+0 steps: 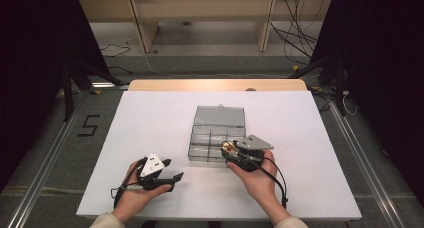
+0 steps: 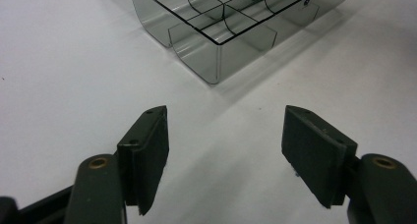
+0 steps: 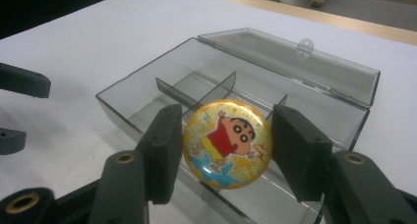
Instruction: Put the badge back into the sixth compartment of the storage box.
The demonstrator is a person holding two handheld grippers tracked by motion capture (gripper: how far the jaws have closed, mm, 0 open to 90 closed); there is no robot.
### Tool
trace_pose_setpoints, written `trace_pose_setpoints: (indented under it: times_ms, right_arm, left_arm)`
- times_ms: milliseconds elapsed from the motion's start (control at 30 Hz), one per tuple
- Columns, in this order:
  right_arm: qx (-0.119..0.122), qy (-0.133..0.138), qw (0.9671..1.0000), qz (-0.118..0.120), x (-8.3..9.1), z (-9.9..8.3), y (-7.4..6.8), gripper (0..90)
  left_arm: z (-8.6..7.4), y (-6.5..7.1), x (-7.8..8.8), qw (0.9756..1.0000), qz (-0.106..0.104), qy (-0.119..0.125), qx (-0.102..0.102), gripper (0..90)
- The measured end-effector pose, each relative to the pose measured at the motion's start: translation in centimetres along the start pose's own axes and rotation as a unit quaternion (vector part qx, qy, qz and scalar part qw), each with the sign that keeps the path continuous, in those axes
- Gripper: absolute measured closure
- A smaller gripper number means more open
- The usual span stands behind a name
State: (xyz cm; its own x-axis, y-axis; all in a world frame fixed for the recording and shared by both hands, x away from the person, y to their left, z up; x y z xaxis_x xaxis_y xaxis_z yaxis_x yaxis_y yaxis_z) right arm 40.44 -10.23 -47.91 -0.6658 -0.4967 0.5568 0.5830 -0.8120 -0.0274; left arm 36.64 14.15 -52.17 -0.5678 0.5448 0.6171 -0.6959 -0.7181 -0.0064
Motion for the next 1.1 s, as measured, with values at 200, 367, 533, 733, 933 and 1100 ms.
trace_pose_setpoints:
  times_ms: [200, 367, 533, 733, 933, 1100]
  right_arm:
    - [0.000, -0.002, 1.0000, -0.001, 0.0, 0.0, 0.2, 47.7]
    - [-0.002, -0.002, 1.0000, -0.004, -0.1, 0.0, 0.5, 47.7]
    - [-0.005, -0.003, 1.0000, -0.006, -0.1, -0.1, 0.8, 47.7]
    - [-0.005, -0.006, 0.9999, -0.009, -0.3, -0.2, 1.1, 47.7]
    - [-0.006, -0.009, 0.9999, -0.011, -0.4, -0.3, 1.4, 47.6]
    - [-0.008, -0.012, 0.9998, -0.012, -0.5, -0.4, 1.5, 47.7]
  left_arm:
    - [0.0, 0.0, 0.0, 1.0000, 0.000, 0.000, 0.000, 34.4]
    - [0.0, 0.0, 0.0, 1.0000, 0.000, 0.000, 0.000, 34.4]
    - [0.0, 0.0, 0.0, 1.0000, 0.001, 0.000, 0.000, 34.4]
    - [0.0, 0.0, 0.0, 1.0000, 0.000, 0.000, 0.000, 34.5]
    - [0.0, 0.0, 0.0, 1.0000, 0.000, 0.000, 0.000, 34.4]
    - [0.0, 0.0, 0.0, 1.0000, 0.000, 0.000, 0.000, 34.5]
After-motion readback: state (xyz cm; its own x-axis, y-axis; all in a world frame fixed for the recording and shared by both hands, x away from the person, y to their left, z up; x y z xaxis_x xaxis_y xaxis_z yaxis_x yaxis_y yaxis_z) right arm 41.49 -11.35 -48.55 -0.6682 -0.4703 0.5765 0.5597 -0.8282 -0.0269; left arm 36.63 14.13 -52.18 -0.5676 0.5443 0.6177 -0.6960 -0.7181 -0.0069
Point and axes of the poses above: each handheld gripper's, and its own axes: x roughly backward along the jaws, z roughly out of its top, y roughly to its right, the point moved 6 cm from there along -x, roughly forward along the jaws, and after that the axes turned 4 degrees about -y, right-handed, at the moved point
